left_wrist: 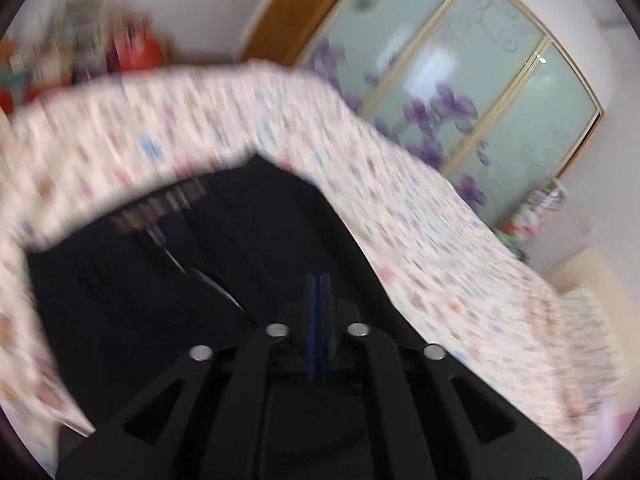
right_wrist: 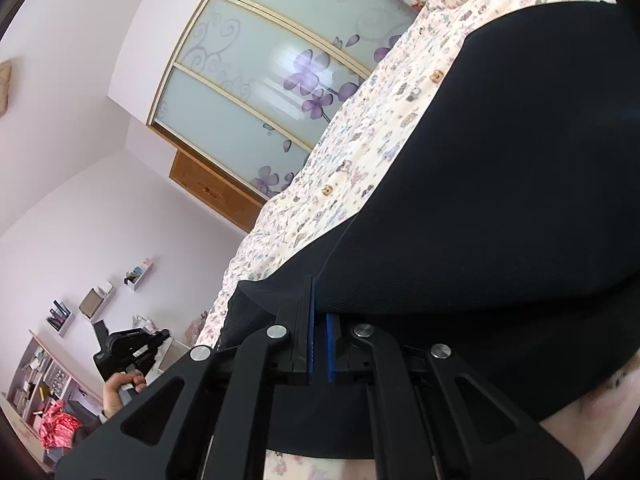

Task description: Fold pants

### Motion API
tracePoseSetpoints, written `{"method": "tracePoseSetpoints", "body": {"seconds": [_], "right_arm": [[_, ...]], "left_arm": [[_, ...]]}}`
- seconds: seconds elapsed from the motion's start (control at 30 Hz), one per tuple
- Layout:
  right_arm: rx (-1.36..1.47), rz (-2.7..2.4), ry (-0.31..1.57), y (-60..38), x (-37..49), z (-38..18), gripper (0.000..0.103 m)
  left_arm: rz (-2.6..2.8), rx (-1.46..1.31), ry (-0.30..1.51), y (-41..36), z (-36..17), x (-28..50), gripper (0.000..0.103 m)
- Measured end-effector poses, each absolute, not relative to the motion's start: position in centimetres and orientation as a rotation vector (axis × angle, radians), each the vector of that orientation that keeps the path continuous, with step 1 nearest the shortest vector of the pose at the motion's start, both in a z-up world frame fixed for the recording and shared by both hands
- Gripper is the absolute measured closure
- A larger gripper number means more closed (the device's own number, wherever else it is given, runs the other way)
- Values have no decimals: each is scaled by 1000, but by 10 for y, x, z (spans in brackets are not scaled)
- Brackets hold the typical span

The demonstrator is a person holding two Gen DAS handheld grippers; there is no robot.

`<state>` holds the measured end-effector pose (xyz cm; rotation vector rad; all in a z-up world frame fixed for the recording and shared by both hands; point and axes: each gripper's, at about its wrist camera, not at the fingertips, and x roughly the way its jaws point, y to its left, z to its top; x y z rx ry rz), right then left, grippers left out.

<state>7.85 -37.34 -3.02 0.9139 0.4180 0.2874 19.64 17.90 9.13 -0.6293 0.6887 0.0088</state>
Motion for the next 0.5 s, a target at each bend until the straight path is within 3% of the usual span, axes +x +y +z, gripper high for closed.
{"method": "tracePoseSetpoints", "body": {"seconds": [0.03, 0.1, 0.13, 0.27, 0.37, 0.5], "right_arm": [[908, 291, 413, -374, 77, -30, 99], [885, 286, 415, -371, 78, -31, 99], [887, 288, 418, -372, 78, -35, 99], [937, 310, 439, -377, 86, -45, 99], [953, 327, 452, -380, 91, -51, 99], [981, 349, 469, -384, 94, -57, 99]], "left_arm": [[-12, -638, 740, 173, 89, 208, 61], [-10, -611, 765, 158, 82, 224, 36], [-20, -592, 778, 147, 78, 238, 34], [-30, -540, 864, 114, 54, 304, 37], [45, -490, 940, 96, 24, 353, 56], [146, -500, 1000, 88, -5, 399, 68]]}}
